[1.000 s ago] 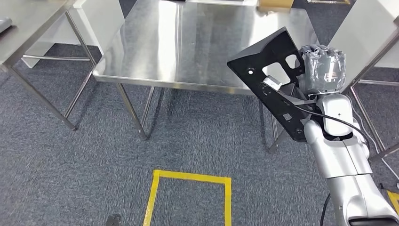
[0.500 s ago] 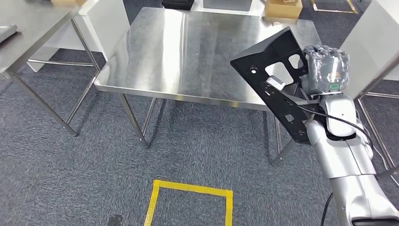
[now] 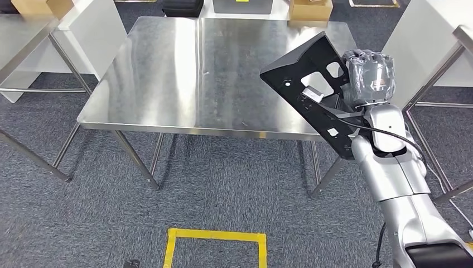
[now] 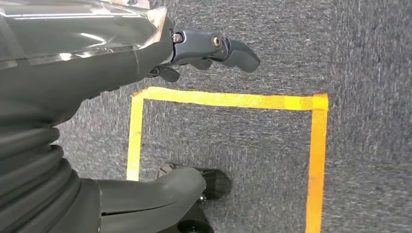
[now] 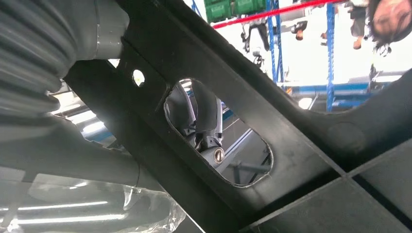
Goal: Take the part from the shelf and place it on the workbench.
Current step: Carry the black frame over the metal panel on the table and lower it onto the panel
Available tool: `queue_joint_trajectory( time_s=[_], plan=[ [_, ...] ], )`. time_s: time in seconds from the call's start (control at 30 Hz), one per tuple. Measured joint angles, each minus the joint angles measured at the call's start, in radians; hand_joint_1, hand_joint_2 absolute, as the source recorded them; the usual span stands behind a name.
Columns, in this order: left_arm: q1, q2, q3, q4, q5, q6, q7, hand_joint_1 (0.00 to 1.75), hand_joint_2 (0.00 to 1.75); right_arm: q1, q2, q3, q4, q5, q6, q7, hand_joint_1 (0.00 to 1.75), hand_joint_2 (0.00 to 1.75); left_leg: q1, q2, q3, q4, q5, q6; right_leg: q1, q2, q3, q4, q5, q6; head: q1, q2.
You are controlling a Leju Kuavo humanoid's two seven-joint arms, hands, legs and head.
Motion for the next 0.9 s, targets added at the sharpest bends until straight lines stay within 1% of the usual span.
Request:
queue_joint_trajectory(
  time_s=[0.03,0.1,0.13,0.17,0.2,0.27,0.3,0.33,0.37,0.4,0.43,0.47,0.5,0.53,0.57,0.6,0.67,0.7,0.73,0.77,0.8,0.83,0.87,0.9],
  plan=[
    [0.0,-0.001,0.0,0.0,0.0,0.0,0.0,0.0,1.75,-0.001,0.004,0.002,0.003,0.005,-0.001,0.003,1.52,1.75,-0.001,0.001,0.005,-0.001,0.0,0.0,0.0,0.001,0.001,-0.003,-0.003,0.005,-0.001,0.0],
    [-0.001,-0.001,0.0,0.0,0.0,0.0,0.0,0.0,1.75,-0.001,0.014,0.006,0.01,0.02,-0.004,0.011,1.52,1.75,0.004,0.001,0.018,-0.012,0.002,0.003,0.003,0.0,-0.002,0.003,-0.013,0.014,-0.001,0.0],
    [-0.002,-0.002,0.0,0.0,0.0,0.0,0.0,0.0,1.75,-0.003,0.02,0.009,0.014,0.028,-0.006,0.015,1.52,1.75,0.007,0.001,0.027,-0.018,0.001,0.006,0.004,-0.001,-0.008,0.018,-0.021,0.017,0.0,0.0],
    [-0.003,-0.002,0.0,0.0,0.0,0.0,0.0,0.0,1.75,-0.005,0.027,0.012,0.021,0.036,-0.006,0.019,1.52,1.75,0.01,0.002,0.034,-0.023,0.0,0.009,0.004,-0.002,-0.027,0.053,-0.034,0.017,0.002,0.0],
    [-0.004,-0.002,0.0,0.0,0.0,-0.001,0.0,0.0,1.75,-0.007,0.036,0.017,0.03,0.044,-0.007,0.024,1.52,1.75,0.009,0.002,0.039,-0.025,-0.004,0.012,0.001,-0.003,-0.056,0.106,-0.051,0.016,0.004,0.0],
    [-0.007,-0.003,0.0,0.0,-0.001,-0.003,0.001,0.0,1.75,-0.011,0.052,0.028,0.05,0.058,-0.005,0.035,1.52,1.75,0.011,0.0,0.046,-0.025,-0.013,0.016,-0.001,-0.003,-0.137,0.235,-0.086,0.016,0.006,0.0],
    [-0.008,-0.004,0.0,0.0,-0.002,-0.003,0.002,0.0,1.75,-0.011,0.061,0.032,0.061,0.063,-0.003,0.04,1.52,1.75,0.011,-0.002,0.051,-0.024,-0.019,0.016,-0.004,-0.003,-0.173,0.283,-0.092,0.019,0.007,0.0],
    [-0.007,-0.005,-0.001,0.0,-0.003,-0.004,0.003,0.0,1.75,-0.013,0.069,0.036,0.072,0.067,-0.001,0.044,1.52,1.75,0.012,-0.005,0.058,-0.024,-0.025,0.014,-0.007,-0.003,-0.193,0.298,-0.082,0.027,0.008,0.0],
    [-0.006,-0.005,-0.001,0.0,-0.004,-0.004,0.005,0.0,1.75,-0.017,0.076,0.039,0.081,0.069,0.001,0.048,1.52,1.75,0.013,-0.008,0.066,-0.024,-0.032,0.012,-0.01,-0.003,-0.197,0.281,-0.059,0.036,0.009,0.0],
    [-0.006,-0.005,-0.001,0.0,-0.004,-0.004,0.006,0.0,1.75,-0.022,0.081,0.042,0.088,0.071,0.002,0.05,1.52,1.75,0.014,-0.011,0.074,-0.023,-0.038,0.009,-0.014,-0.004,-0.187,0.24,-0.027,0.047,0.01,0.0],
    [-0.006,-0.005,-0.001,0.0,-0.004,-0.005,0.006,0.0,1.75,-0.029,0.085,0.044,0.094,0.072,0.002,0.051,1.52,1.75,0.015,-0.013,0.084,-0.023,-0.046,0.005,-0.018,-0.005,-0.164,0.173,0.012,0.057,0.01,0.0],
    [-0.006,-0.004,-0.001,0.0,-0.005,-0.005,0.007,0.0,1.75,-0.038,0.088,0.046,0.1,0.072,0.003,0.052,1.52,1.75,0.015,-0.016,0.091,-0.022,-0.052,0.001,-0.021,-0.007,-0.14,0.108,0.047,0.065,0.012,0.0],
    [-0.006,-0.004,-0.001,0.0,-0.005,-0.004,0.008,0.0,1.75,-0.052,0.093,0.047,0.108,0.073,0.008,0.052,1.52,1.75,0.013,-0.017,0.096,-0.019,-0.061,-0.005,-0.021,-0.008,-0.118,0.055,0.071,0.063,0.015,0.0],
    [-0.007,-0.004,-0.001,0.0,-0.006,-0.003,0.01,0.0,1.75,-0.069,0.099,0.048,0.118,0.073,0.014,0.052,1.52,1.75,0.011,-0.019,0.1,-0.016,-0.07,-0.011,-0.021,-0.009,-0.101,0.017,0.085,0.058,0.015,0.0],
    [-0.007,-0.004,0.0,0.0,-0.005,-0.001,0.012,0.0,1.75,-0.087,0.106,0.049,0.129,0.074,0.022,0.05,1.52,1.75,0.01,-0.019,0.101,-0.013,-0.077,-0.017,-0.02,-0.009,-0.094,0.005,0.087,0.049,0.015,0.0],
    [-0.007,-0.004,0.0,0.0,-0.003,0.0,0.014,0.0,1.75,-0.113,0.115,0.049,0.145,0.074,0.031,0.047,1.52,1.75,0.009,-0.018,0.102,-0.01,-0.083,-0.023,-0.017,-0.007,-0.091,0.003,0.084,0.037,0.013,0.0],
    [-0.008,-0.002,0.0,0.0,0.0,0.001,0.012,0.0,1.75,-0.175,0.134,0.048,0.177,0.069,0.043,0.039,1.52,1.75,0.015,-0.013,0.096,0.003,-0.097,-0.035,-0.024,-0.004,-0.089,0.004,0.078,0.02,0.008,0.0],
    [-0.008,-0.001,0.0,-0.001,0.0,0.002,0.011,0.0,1.75,-0.21,0.145,0.048,0.194,0.067,0.05,0.036,1.52,1.75,0.018,-0.009,0.084,0.028,-0.113,-0.042,-0.027,-0.002,-0.086,0.003,0.075,0.01,0.005,0.0],
    [-0.008,0.001,0.001,-0.001,0.001,0.002,0.01,0.0,1.75,-0.241,0.154,0.047,0.208,0.066,0.057,0.034,1.52,1.75,0.02,-0.006,0.064,0.07,-0.134,-0.048,-0.03,-0.002,-0.081,0.002,0.071,0.001,0.0,0.0],
    [-0.008,0.001,0.001,-0.001,0.002,0.003,0.009,0.0,1.75,-0.266,0.16,0.047,0.222,0.065,0.063,0.032,1.52,1.75,0.022,-0.003,0.036,0.125,-0.159,-0.053,-0.029,-0.001,-0.077,0.002,0.067,-0.006,-0.005,0.0],
    [-0.007,0.002,0.002,0.0,0.002,0.003,0.009,0.0,1.75,-0.288,0.165,0.047,0.235,0.065,0.069,0.031,1.52,1.75,0.024,-0.001,0.002,0.185,-0.183,-0.057,-0.027,-0.001,-0.072,0.002,0.063,-0.012,-0.008,0.0],
    [-0.006,0.002,0.003,0.0,0.003,0.003,0.009,0.0,1.75,-0.305,0.169,0.047,0.247,0.065,0.073,0.03,1.52,1.75,0.025,0.001,-0.031,0.239,-0.199,-0.06,-0.025,-0.002,-0.068,0.002,0.059,-0.016,-0.01,0.0],
    [-0.004,0.002,0.004,0.0,0.003,0.003,0.009,0.0,1.75,-0.319,0.172,0.047,0.258,0.065,0.077,0.028,1.52,1.75,0.026,0.002,-0.058,0.277,-0.202,-0.062,-0.023,-0.001,-0.063,0.002,0.055,-0.017,-0.01,0.0],
    [-0.003,0.002,0.005,0.0,0.003,0.003,0.009,0.0,1.75,-0.33,0.174,0.047,0.267,0.065,0.08,0.027,1.52,1.75,0.028,0.003,-0.074,0.288,-0.19,-0.062,-0.022,-0.001,-0.058,0.002,0.05,-0.017,-0.01,0.0]
  ],
)
